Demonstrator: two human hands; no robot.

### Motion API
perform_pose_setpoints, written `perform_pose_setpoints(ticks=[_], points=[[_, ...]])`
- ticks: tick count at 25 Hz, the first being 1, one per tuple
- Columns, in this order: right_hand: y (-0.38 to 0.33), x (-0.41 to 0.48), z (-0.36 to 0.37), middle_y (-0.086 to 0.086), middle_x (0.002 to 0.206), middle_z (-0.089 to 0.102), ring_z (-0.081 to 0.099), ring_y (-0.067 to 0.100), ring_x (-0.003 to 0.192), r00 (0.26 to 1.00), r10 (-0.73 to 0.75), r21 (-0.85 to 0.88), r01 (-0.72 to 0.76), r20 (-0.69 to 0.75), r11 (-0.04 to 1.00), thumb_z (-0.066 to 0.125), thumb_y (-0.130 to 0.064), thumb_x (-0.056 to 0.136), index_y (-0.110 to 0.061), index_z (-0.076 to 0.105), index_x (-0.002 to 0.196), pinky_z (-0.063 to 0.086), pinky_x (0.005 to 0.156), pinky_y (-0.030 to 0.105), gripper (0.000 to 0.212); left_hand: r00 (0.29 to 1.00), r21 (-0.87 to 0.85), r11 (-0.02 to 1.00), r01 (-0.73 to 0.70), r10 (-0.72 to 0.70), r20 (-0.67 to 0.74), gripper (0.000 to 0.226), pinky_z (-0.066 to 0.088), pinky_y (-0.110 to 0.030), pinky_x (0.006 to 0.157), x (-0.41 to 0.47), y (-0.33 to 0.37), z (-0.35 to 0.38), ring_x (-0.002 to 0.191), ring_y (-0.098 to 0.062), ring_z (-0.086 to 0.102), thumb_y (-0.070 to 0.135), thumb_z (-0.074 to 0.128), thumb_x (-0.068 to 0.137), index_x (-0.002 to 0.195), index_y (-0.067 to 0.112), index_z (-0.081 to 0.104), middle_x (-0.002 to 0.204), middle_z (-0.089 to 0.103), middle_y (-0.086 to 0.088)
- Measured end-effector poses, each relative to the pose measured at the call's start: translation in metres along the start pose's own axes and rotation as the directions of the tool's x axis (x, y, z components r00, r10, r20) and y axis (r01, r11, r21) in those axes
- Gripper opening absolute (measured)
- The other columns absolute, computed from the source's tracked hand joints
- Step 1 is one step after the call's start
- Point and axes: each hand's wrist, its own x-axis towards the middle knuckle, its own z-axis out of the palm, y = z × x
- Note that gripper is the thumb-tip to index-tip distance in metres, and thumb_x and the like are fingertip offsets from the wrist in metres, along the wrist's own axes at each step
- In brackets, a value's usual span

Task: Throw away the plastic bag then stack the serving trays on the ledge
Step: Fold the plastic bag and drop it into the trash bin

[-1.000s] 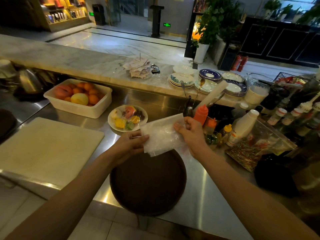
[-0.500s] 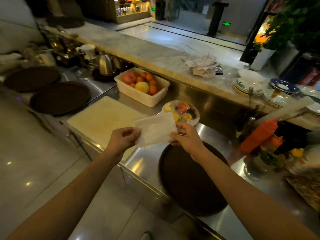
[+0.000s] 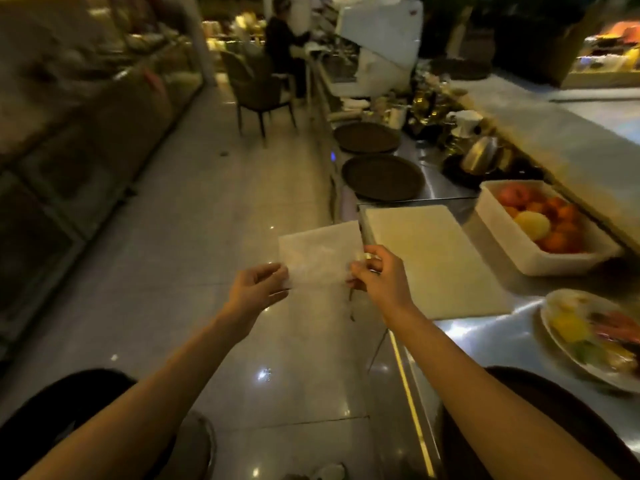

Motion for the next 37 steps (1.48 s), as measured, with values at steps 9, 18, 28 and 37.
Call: perform_pose_setpoints(ticks=[9, 18, 28, 37], points=[[0.022, -0.076, 0.177, 0.014, 0.100, 0.069, 0.072, 0.020, 0.072, 0.877, 0.046, -0.090, -0.003, 0.478, 0.996, 0.059, -0.005, 0.093, -0.010, 0.056, 0.121, 0.059, 0.062, 0.028, 0.029, 0.762, -0.004, 1.000, -0.008, 0.004, -0.647, 0.025, 0.055, -0.032, 0.080, -0.136, -0.049, -0.142, 0.080, -0.013, 0.066, 0.017, 0.064, 0.091, 0.112, 0.005, 0.070, 0.093, 0.072, -0.006], [0.040, -0.143, 0.326, 0.010, 0.103, 0.067, 0.071, 0.021, 0.080, 0.746, 0.107, -0.229, 0.062, 0.657, 0.972, 0.057, -0.008, 0.094, -0.011, 0.055, 0.122, 0.061, 0.064, 0.027, 0.028, 0.527, -0.237, 0.971, 0.042, -0.223, -0.820, 0.008, 0.058, -0.036, 0.080, -0.216, -0.106, -0.276, 0.087, -0.026, 0.071, 0.017, 0.073, 0.084, 0.087, 0.010, 0.074, 0.091, 0.074, -0.015], [0.066, -0.205, 0.474, 0.006, 0.106, 0.062, 0.064, 0.012, 0.082, 0.690, 0.177, -0.344, 0.111, 0.702, 0.932, 0.056, -0.006, 0.095, -0.011, 0.054, 0.119, 0.059, 0.064, 0.023, 0.025, 0.475, -0.346, 0.938, 0.038, -0.321, -0.819, 0.008, 0.055, -0.035, 0.076, -0.273, -0.138, -0.421, 0.086, -0.029, 0.069, 0.009, 0.074, 0.082, 0.088, 0.004, 0.073, 0.080, 0.071, -0.012], [0.108, -0.178, 0.529, 0.005, 0.108, 0.062, 0.062, 0.023, 0.096, 0.616, 0.214, -0.475, 0.297, 0.758, 0.828, 0.050, -0.007, 0.089, -0.014, 0.056, 0.123, 0.058, 0.081, 0.044, 0.035, 0.486, -0.337, 0.927, 0.163, -0.373, -0.790, 0.017, 0.053, -0.031, 0.076, -0.247, -0.151, -0.452, 0.091, -0.025, 0.068, -0.001, 0.070, 0.081, 0.087, 0.014, 0.068, 0.088, 0.071, -0.007]])
